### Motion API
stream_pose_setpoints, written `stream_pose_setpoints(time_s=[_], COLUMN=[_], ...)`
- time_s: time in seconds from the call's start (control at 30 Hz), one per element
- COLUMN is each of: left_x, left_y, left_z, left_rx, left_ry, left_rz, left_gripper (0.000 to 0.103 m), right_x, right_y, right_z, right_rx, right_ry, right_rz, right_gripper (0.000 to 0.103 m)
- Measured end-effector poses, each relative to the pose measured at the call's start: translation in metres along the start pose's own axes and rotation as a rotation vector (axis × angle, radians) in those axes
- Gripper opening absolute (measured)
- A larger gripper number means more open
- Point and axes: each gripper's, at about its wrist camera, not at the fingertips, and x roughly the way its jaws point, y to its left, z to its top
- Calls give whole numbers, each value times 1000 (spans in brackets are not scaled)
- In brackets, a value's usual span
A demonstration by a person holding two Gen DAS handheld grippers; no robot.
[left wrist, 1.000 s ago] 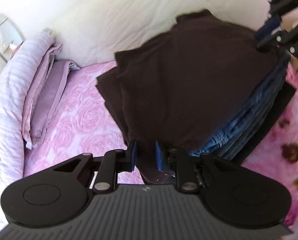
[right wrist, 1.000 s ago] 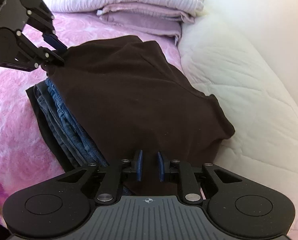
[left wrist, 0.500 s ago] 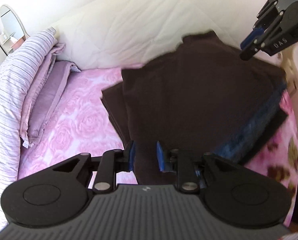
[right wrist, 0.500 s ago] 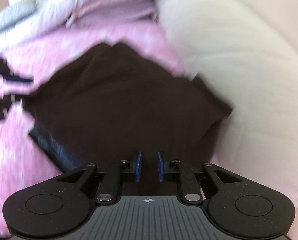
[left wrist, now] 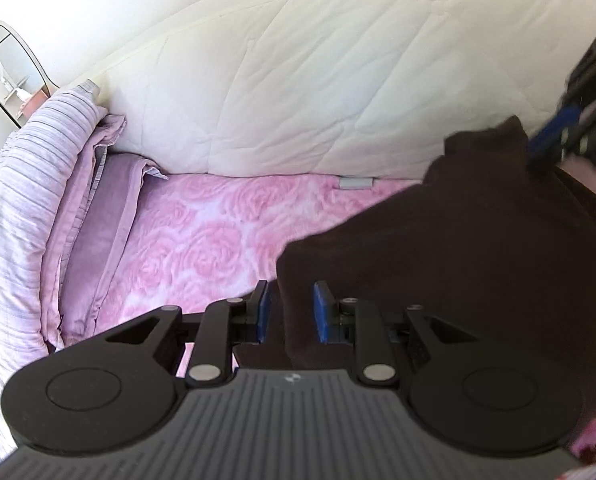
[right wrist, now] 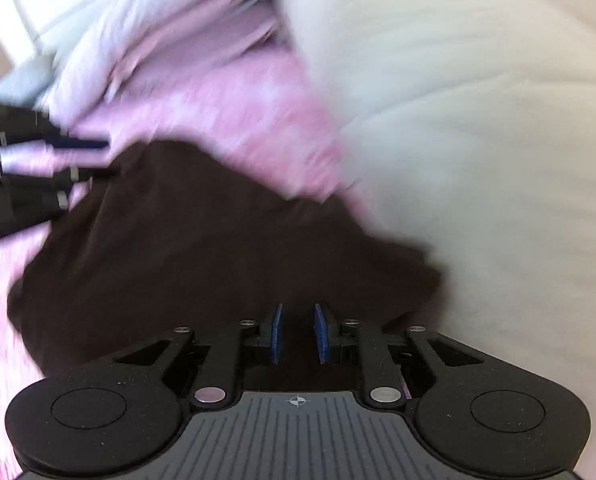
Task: Fold clothes
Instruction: 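Press and straighten the shirt on the stack with both grippers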
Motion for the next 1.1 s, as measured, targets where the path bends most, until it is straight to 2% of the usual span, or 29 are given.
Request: stream_pose_setpoints(time_s=[0.07, 0.13, 0.23, 0.3, 0.37, 0.57, 0.7, 0.8, 0.87, 1.0, 1.1], left_x=[13, 31, 60, 66, 62, 42, 59, 57, 45, 24, 35], left_y=[2, 1, -4, -6, -2, 6, 8, 9, 12, 17, 15], left_z=[5, 6, -1, -4, -2, -5, -19, -15, -9, -7, -14], left_rx=[-14, -22, 6, 20, -1, -94, -152, -138, -132, -175, -196], left_ry=[19, 65, 135, 143, 145, 100, 120, 122, 97, 56, 78], left_rz=[-13, -29, -36, -30, -35, -25, -41, -39, -25, -22, -40], left_gripper=[20, 20, 20, 20, 20, 20, 20, 20, 20, 20, 20], right_x=[0, 16, 58, 67, 63, 36, 74, 81, 68, 35, 40], right_y=[-15, -23, -29, -31, -33, -32, -27, -27, -28, -16, -3], right_z=[9, 12, 9, 11, 18, 28, 17, 16, 23, 33, 33], right_rx=[31, 28, 12, -11, -9, 34, 6, -28, -7, -20, -62], right_ry=[-20, -4, 84, 97, 97, -10, 65, 55, 43, -48, -43], right_rz=[-18, -28, -9, -1, 2, -17, -17, -23, -33, -46, -14], right_gripper=[18, 18, 18, 18, 18, 18, 18, 18, 18, 18, 18])
